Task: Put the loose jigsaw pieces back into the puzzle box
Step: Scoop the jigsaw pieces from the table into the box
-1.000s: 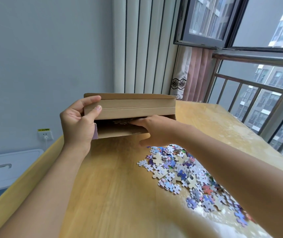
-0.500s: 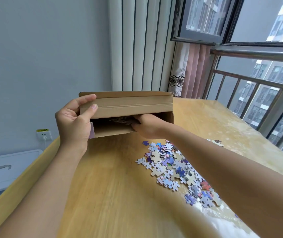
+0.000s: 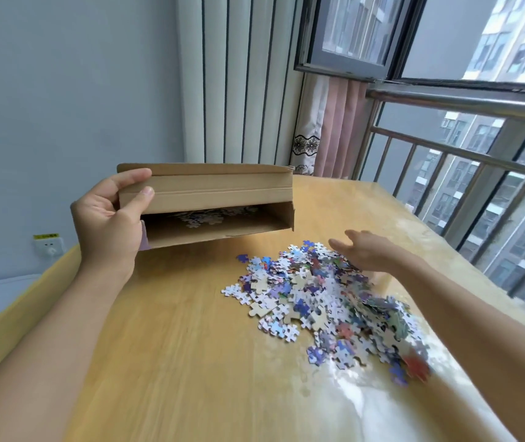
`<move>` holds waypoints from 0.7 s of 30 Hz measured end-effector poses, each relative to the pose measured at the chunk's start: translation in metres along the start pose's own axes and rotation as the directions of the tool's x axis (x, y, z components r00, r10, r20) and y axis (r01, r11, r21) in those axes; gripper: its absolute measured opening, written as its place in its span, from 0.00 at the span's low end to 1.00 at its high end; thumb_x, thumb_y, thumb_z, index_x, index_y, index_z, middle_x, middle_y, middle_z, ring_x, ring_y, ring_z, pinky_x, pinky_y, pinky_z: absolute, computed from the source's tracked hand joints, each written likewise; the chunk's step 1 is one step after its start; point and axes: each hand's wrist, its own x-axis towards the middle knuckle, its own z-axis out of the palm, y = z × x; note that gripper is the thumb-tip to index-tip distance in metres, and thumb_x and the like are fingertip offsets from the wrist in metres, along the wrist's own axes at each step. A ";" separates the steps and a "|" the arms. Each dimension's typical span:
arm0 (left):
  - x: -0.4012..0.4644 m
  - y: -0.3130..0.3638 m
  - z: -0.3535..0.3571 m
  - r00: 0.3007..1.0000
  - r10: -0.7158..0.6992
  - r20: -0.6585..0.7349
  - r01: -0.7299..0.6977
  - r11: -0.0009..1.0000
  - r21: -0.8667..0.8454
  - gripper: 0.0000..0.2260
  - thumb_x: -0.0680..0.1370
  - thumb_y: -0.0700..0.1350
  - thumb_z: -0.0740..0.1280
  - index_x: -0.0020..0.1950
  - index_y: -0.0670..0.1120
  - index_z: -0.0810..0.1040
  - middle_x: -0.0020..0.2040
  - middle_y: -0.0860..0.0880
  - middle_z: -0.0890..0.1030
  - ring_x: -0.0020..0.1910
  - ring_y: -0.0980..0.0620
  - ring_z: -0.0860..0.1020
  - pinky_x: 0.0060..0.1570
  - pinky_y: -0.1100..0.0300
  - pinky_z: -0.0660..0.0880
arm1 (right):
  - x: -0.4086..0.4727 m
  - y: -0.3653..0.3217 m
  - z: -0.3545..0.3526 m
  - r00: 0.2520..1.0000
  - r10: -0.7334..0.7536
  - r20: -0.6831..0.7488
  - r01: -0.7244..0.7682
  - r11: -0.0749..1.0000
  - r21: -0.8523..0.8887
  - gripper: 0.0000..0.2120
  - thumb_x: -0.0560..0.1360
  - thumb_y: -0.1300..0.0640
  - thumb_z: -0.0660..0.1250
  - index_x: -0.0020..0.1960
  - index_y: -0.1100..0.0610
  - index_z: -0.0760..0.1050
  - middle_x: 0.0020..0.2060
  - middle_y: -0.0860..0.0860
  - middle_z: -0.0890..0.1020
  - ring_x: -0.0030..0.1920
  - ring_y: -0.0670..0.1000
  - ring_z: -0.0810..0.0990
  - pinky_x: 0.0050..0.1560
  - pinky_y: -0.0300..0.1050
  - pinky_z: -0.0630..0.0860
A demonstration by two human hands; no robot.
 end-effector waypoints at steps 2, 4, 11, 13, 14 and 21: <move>0.000 0.000 0.000 1.000 -0.004 -0.010 0.004 1.000 0.003 0.13 0.76 0.39 0.73 0.46 0.59 0.86 0.37 0.62 0.84 0.37 0.59 0.77 0.42 0.62 0.74 | 0.001 0.002 0.008 0.994 -0.039 0.106 0.032 0.997 0.065 0.51 0.68 0.18 0.45 0.75 0.54 0.66 0.73 0.60 0.71 0.71 0.61 0.70 0.73 0.60 0.66; -0.003 0.001 0.003 1.000 -0.002 -0.013 0.003 1.000 0.029 0.12 0.77 0.38 0.73 0.47 0.58 0.85 0.32 0.62 0.81 0.28 0.60 0.74 0.30 0.66 0.71 | -0.010 -0.008 0.012 0.977 -0.166 0.136 0.151 0.982 0.115 0.50 0.67 0.17 0.45 0.72 0.52 0.69 0.71 0.57 0.73 0.68 0.58 0.72 0.71 0.58 0.67; -0.005 -0.002 0.003 1.000 -0.010 -0.024 0.012 0.996 0.084 0.10 0.76 0.40 0.73 0.50 0.56 0.85 0.36 0.63 0.83 0.32 0.58 0.76 0.35 0.63 0.72 | -0.041 -0.034 -0.006 0.869 -0.405 0.284 0.272 0.871 0.409 0.41 0.73 0.26 0.57 0.79 0.48 0.62 0.77 0.46 0.66 0.77 0.50 0.64 0.77 0.52 0.59; -0.006 -0.001 0.006 1.000 -0.008 -0.020 0.010 0.996 0.085 0.10 0.77 0.38 0.72 0.52 0.52 0.84 0.34 0.65 0.82 0.32 0.62 0.77 0.37 0.70 0.72 | -0.046 -0.035 -0.015 0.854 -0.402 0.331 0.291 0.896 0.336 0.49 0.65 0.23 0.66 0.79 0.44 0.60 0.78 0.46 0.63 0.77 0.51 0.62 0.78 0.56 0.59; -0.007 -0.001 0.008 1.000 -0.008 -0.017 0.010 0.996 0.088 0.09 0.77 0.37 0.71 0.53 0.50 0.84 0.32 0.65 0.81 0.30 0.62 0.76 0.34 0.72 0.71 | -0.049 -0.037 -0.017 0.848 -0.387 0.361 0.309 0.916 0.256 0.53 0.61 0.24 0.71 0.79 0.42 0.58 0.79 0.45 0.62 0.78 0.52 0.61 0.78 0.57 0.59; -0.008 0.000 0.009 0.999 -0.017 -0.031 0.020 0.995 0.100 0.09 0.77 0.38 0.71 0.54 0.49 0.84 0.30 0.64 0.80 0.25 0.60 0.74 0.28 0.70 0.69 | -0.055 -0.053 -0.013 0.880 -0.399 0.256 0.424 0.904 -0.051 0.44 0.62 0.39 0.81 0.74 0.44 0.68 0.70 0.46 0.72 0.67 0.53 0.72 0.64 0.51 0.71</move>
